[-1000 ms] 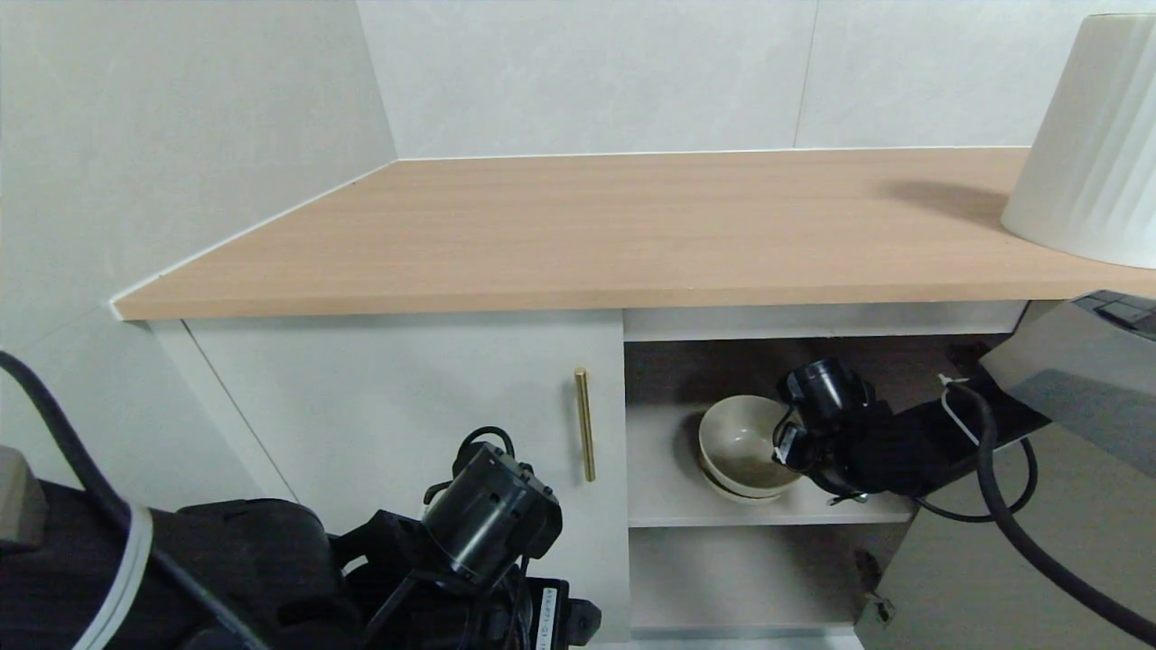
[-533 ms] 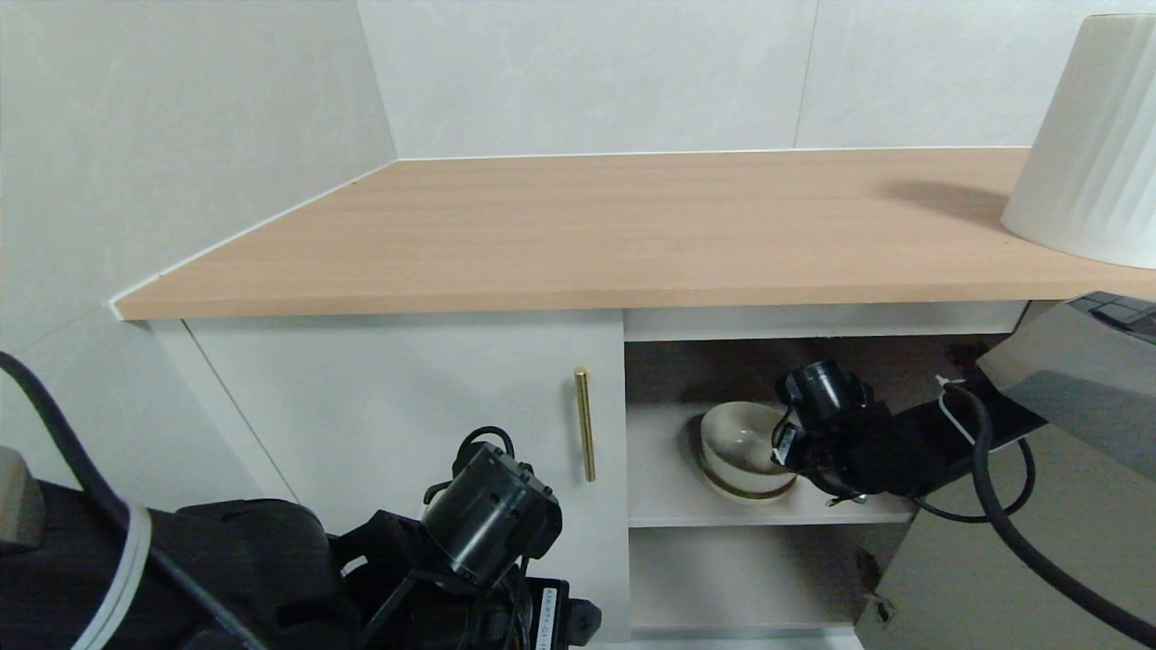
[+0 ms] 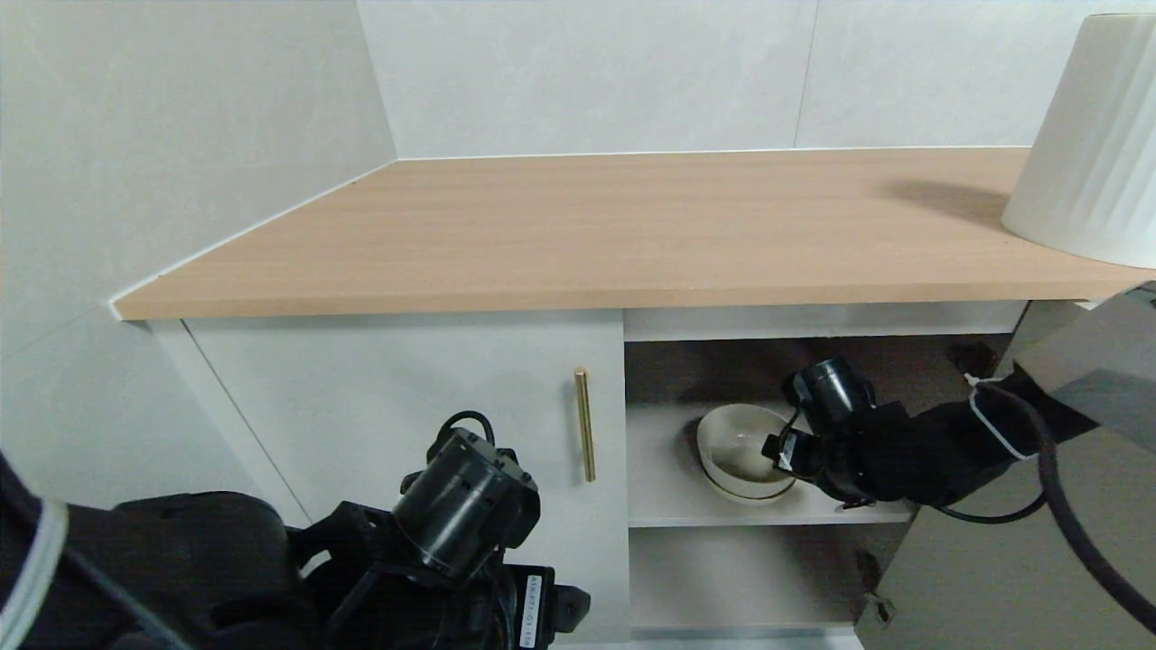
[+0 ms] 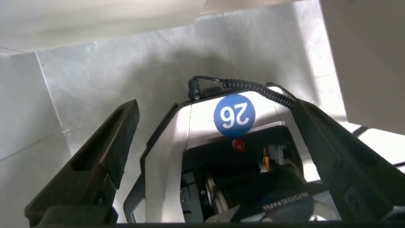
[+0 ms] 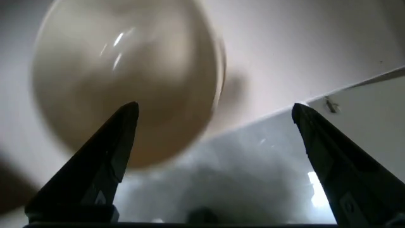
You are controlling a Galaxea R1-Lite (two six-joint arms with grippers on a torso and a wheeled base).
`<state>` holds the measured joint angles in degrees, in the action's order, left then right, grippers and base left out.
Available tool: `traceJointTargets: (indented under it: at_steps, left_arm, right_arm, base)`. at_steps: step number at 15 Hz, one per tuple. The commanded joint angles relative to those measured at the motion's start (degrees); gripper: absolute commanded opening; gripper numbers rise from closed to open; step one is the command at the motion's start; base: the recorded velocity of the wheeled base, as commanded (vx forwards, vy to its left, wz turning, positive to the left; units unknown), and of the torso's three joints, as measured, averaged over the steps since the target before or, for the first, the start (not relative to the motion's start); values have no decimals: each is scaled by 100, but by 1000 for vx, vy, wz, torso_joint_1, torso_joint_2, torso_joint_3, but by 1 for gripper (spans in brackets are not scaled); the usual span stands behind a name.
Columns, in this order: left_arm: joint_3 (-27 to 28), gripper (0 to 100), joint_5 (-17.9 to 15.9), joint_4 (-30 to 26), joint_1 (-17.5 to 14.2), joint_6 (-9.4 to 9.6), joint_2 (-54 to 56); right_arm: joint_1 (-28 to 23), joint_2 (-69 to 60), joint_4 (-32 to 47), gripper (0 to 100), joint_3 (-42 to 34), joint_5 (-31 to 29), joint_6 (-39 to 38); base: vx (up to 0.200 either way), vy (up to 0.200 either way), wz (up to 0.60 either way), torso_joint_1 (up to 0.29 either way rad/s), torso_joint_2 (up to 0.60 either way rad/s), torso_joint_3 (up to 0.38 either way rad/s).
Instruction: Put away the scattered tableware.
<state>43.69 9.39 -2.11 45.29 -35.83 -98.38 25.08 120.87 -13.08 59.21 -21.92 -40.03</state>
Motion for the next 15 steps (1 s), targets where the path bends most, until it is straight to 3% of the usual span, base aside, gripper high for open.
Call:
traceJointTargets:
  at_steps: [1,3,6,10,11,15]
  left_arm:
    - [34,100,2,-510,-152,173,1181]
    - [17,100,-33,-1037,-222,181,1945]
    - [-54,100,-33,-1345,-486,190,2473]
    - [-115,100,-16,-1354,-855,507,2868]
    - [-150,100,-16,-1354,-873,551,2938]
    - [-186,100,-16,-1336,-864,788,2789]
  right_arm:
    - [120,-1101,-2,100,-674,364,690]
    - [287,-2067,-2,100,-1447,1023,1402]
    - [674,-2982,95,100,-2142,1199,1586]
    - [867,-3957,1519,100,-1737,1181,1560]
    - [867,-4168,2301,100,-1412,1199,1490]
    - [841,-4071,2477,100,-1359,1216,1358]
  base:
    - [0,0,0,0,0,0]
    - [0,0,0,0,0,0]
    - [0,0,0,0,0,0]
    - [0,0,0,0,0,0]
    - [0,0,0,0,0,0]
    - [0,0,0,0,0,0]
